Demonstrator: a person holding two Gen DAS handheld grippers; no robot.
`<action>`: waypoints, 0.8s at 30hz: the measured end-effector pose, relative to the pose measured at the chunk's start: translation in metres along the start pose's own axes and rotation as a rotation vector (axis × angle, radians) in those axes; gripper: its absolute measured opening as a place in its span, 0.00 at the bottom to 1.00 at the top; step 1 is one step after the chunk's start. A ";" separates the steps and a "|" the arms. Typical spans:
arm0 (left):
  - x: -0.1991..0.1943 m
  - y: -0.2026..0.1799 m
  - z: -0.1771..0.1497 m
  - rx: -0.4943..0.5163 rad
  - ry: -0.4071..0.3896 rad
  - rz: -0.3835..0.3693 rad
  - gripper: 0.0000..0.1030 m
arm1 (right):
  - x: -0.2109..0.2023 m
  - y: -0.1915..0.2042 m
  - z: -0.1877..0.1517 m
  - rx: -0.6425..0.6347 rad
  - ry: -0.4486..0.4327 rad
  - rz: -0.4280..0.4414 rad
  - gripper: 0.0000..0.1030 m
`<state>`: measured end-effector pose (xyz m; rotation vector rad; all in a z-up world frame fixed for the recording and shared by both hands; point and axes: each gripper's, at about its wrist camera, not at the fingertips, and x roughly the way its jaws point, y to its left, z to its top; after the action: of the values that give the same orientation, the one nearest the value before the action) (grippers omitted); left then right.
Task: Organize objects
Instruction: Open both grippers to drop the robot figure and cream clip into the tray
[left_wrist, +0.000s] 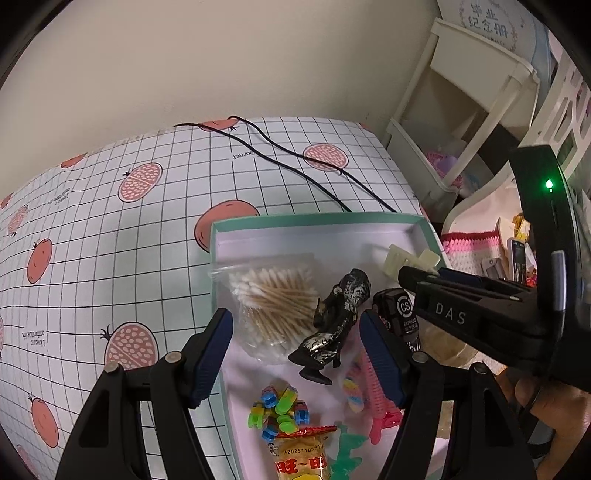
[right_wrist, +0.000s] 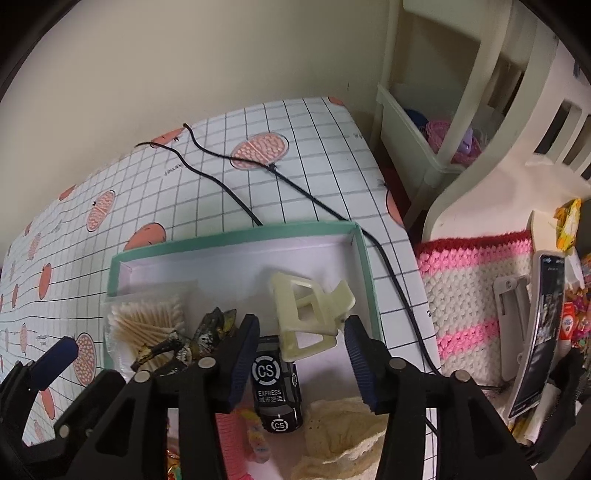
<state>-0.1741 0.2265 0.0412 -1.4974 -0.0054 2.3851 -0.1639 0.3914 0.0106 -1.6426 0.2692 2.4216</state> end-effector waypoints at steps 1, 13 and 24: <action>-0.002 0.001 0.001 -0.006 -0.004 -0.001 0.70 | -0.004 0.002 0.001 -0.005 -0.011 0.002 0.53; -0.026 0.034 0.013 -0.136 -0.077 0.044 0.70 | -0.040 0.020 0.006 -0.045 -0.093 0.054 0.55; -0.040 0.084 0.014 -0.325 -0.117 0.123 0.70 | -0.049 0.038 0.006 -0.080 -0.101 0.099 0.58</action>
<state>-0.1935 0.1382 0.0681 -1.5288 -0.3544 2.6678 -0.1614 0.3528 0.0597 -1.5677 0.2471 2.6116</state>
